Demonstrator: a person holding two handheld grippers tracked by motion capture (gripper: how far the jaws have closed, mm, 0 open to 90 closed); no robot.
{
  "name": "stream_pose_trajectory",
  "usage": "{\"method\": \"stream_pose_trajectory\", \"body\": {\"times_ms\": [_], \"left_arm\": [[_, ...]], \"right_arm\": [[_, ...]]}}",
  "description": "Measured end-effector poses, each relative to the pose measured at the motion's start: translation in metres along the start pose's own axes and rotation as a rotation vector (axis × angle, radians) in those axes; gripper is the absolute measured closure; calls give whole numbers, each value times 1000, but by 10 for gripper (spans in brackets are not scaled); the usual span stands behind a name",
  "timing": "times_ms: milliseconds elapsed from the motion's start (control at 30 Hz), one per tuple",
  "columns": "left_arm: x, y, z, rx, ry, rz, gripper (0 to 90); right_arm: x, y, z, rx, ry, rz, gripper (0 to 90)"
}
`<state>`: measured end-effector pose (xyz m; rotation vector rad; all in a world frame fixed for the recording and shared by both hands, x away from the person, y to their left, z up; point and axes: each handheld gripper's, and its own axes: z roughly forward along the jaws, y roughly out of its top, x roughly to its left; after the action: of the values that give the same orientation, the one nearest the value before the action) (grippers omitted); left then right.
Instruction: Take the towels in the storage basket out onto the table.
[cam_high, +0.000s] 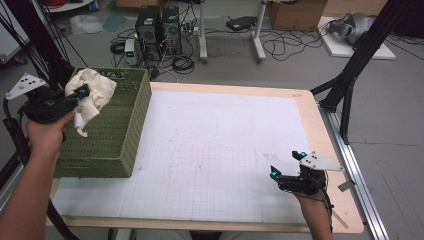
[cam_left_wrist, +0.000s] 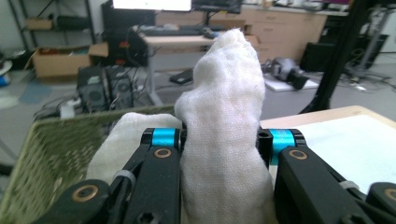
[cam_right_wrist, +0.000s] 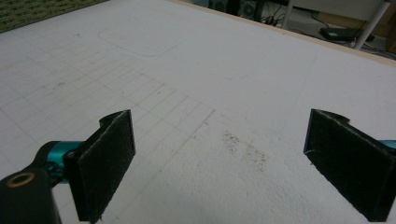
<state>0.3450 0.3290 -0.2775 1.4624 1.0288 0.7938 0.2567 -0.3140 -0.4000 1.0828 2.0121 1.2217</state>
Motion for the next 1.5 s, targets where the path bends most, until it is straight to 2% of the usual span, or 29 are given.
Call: {"method": "stream_pose_trajectory", "body": {"times_ms": [333, 433, 600, 767, 900, 1067, 1333, 1500], "left_arm": [[-35, 24, -1, -75, -120, 37, 727], [-47, 27, 1, -80, -164, 57, 727], [-70, 28, 7, -88, -250, 65, 727], [-100, 26, 16, -77, -348, 100, 727], [-127, 19, 26, -54, -423, 125, 727], [-159, 4, 36, -46, -513, 122, 727], [-205, -19, 63, 12, -620, 134, 726], [-232, -39, 80, 59, -678, 141, 726]], "right_arm": [[1, 0, 0, -1, 0, 5, 81], [1, 0, 0, -3, 1, 3, 81], [1, 1, 0, -2, 4, 1, 81], [0, 1, 0, -5, 1, 0, 81], [0, 1, 0, -5, -1, -1, 81], [0, 1, -1, -4, 2, 5, 81], [-1, 1, -2, -5, -2, 3, 81], [-2, 0, -2, -3, -2, 7, 81]]}}
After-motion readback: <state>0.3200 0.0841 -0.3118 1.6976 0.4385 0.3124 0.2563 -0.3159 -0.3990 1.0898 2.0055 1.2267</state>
